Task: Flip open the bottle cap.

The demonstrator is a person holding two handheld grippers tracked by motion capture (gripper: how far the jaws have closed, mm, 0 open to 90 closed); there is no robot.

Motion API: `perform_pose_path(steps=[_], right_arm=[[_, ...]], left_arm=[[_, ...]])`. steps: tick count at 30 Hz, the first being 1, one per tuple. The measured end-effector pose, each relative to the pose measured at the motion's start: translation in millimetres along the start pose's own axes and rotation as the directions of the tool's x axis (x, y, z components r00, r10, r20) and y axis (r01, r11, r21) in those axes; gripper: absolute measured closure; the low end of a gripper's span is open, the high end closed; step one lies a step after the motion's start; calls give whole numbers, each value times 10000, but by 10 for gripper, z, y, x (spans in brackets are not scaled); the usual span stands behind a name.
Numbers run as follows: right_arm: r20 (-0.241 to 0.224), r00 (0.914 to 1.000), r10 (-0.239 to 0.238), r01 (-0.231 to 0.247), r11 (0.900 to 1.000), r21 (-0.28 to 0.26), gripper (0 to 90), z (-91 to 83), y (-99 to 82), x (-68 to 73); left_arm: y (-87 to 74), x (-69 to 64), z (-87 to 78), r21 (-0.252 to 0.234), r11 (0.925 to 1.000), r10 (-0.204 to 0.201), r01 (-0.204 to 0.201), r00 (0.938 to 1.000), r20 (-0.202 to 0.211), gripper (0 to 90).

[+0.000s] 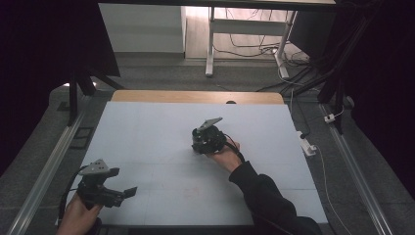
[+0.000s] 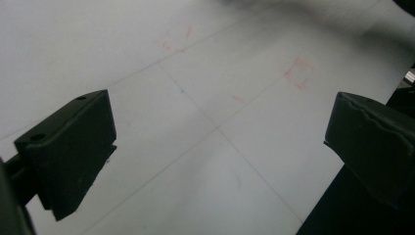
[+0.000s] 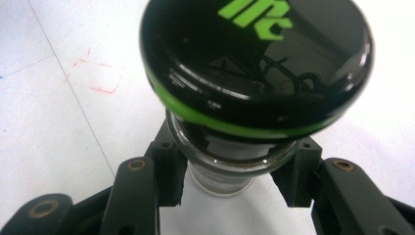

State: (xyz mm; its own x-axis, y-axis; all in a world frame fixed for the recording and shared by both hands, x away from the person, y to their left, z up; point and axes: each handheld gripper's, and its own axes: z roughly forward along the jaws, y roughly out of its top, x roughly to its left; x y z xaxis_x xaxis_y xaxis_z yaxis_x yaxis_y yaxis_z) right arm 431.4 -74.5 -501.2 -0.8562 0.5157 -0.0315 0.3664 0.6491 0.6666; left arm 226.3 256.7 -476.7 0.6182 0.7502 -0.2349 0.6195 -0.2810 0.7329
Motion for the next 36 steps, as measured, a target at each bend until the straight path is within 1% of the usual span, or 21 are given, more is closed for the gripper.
perform_pose_path(steps=[2,3,7,12,15,19,23,29,36], right_arm=[[-8,10000,-5,5,10000,1,522,0,0,-1],[-9,10000,-5,5,10000,3,522,0,0,-1],[-5,10000,-13,13,10000,4,522,0,0,-1],[-6,10000,-25,25,10000,3,522,1,1,-1],[-3,10000,-30,30,10000,9,522,0,1,0],[-14,10000,-56,56,10000,6,522,1,4,-2],[-20,10000,-43,43,10000,35,523,0,4,-1],[-23,10000,-66,66,10000,56,522,-1,6,-1],[-26,10000,-78,78,9999,68,522,-1,7,-1]], left_arm=[[68,-6,48,-51,9999,105,-105,9999,18,0],[68,-6,48,-51,9999,105,-105,9999,18,0],[167,-7,122,-8,9996,290,-290,9996,26,0],[295,-9,217,167,9978,637,-635,9979,-145,0],[366,-1,275,285,9972,696,-691,9975,-152,0],[448,26,348,313,9973,663,-663,9978,12,0],[538,46,416,365,9957,852,-850,9964,-39,0],[670,70,546,367,9931,1120,-1118,9937,-25,0],[816,125,683,265,9929,1159,-1162,9932,140,0]])
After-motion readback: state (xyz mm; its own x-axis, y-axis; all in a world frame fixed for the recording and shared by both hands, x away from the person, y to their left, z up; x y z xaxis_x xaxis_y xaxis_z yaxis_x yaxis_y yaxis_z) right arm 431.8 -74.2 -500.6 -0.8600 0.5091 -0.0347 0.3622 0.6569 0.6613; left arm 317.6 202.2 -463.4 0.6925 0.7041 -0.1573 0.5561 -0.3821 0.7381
